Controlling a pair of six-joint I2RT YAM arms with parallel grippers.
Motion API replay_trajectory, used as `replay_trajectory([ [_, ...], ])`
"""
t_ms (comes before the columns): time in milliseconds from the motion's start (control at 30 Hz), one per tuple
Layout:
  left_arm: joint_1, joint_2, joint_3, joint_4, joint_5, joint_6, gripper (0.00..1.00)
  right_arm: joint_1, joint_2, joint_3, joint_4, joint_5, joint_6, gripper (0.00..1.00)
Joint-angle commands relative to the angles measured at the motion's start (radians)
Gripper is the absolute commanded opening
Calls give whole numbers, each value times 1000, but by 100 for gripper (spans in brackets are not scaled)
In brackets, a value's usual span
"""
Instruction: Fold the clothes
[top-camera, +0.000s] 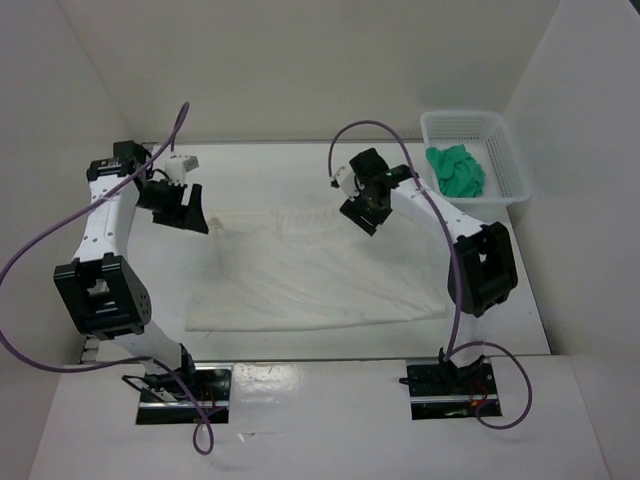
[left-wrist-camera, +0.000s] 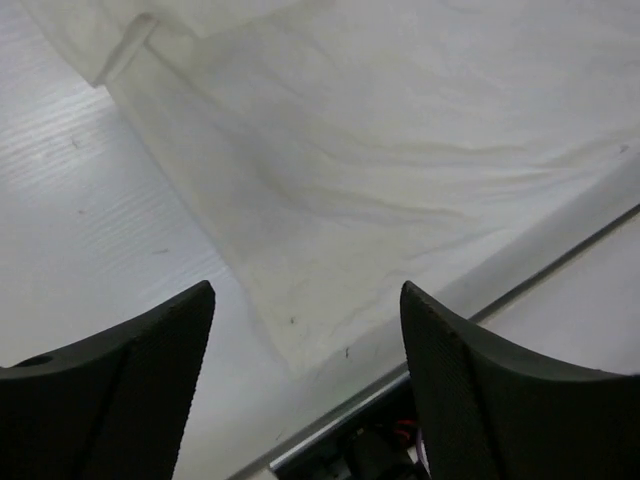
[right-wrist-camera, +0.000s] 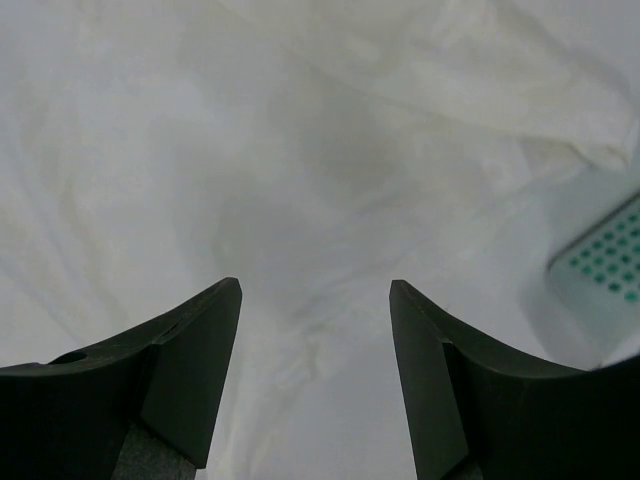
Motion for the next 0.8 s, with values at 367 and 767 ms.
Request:
replay_trajectory([
  [367,246,-256,-345,348,147,-143,98,266,211,159,366,55,-19,63],
  [767,246,-132,-358,339,133,-143,99,266,371,271,380,44,-51,47],
])
